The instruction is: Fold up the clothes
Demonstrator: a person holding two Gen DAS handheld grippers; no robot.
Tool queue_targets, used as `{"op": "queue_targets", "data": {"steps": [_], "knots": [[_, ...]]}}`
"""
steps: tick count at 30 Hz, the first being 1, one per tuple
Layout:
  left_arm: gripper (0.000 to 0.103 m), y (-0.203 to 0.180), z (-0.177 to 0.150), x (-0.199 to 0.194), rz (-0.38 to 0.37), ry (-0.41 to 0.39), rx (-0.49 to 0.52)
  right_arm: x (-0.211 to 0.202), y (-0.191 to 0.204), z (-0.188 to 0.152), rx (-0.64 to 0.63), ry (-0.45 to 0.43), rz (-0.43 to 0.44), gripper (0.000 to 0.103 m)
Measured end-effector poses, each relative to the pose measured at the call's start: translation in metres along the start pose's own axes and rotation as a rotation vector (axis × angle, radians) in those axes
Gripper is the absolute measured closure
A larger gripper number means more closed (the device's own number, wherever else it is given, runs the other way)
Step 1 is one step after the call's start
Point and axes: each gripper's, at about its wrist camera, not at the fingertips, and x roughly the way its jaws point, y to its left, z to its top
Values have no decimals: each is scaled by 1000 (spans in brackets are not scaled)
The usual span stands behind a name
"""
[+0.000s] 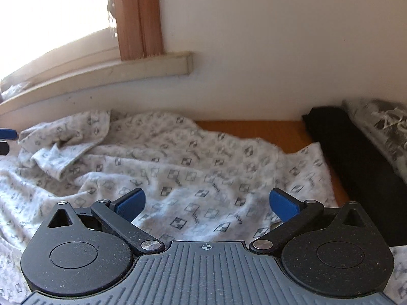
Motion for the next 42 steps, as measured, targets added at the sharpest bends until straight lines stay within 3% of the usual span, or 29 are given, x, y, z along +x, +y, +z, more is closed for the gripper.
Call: {"op": "queue_targets", "data": {"steps": [8,10,11,16,19,23,28,31,34,36,37,41,42], "knots": [[4,-54,7,31,-85,42,107,-9,-1,0,-11,-64,-25,0],[17,-65,8,43,-89,70,137,-9,-1,0,-13,-66,-31,0],[33,-70,8,50,-85,88,157,-9,-1,0,-14,-64,-33,0],[40,-83,7,74,-41,134,221,-8,-1,0,-17,-58,-42,0],[56,-82,6,79,-1,136,241,-8,-1,0,-18,-59,-46,0],[103,-69,8,64,-19,128,235,-7,0,0,-16,-49,-55,0],[103,-43,22,19,-1,48,194,-4,1,0,-17,-35,-69,0],[102,-32,25,3,-23,53,185,-3,2,0,-24,-26,-72,0],[81,-40,18,0,0,62,215,-1,2,0,-29,-15,-81,0],[46,-47,11,3,5,61,244,0,3,0,-35,-11,-90,0],[41,-51,7,5,13,57,262,0,4,0,-38,-9,-93,0],[39,-65,-4,27,15,89,320,1,6,-1,-52,-4,-94,0],[42,-67,-5,35,24,104,336,1,7,-1,-54,-4,-93,0]]}}
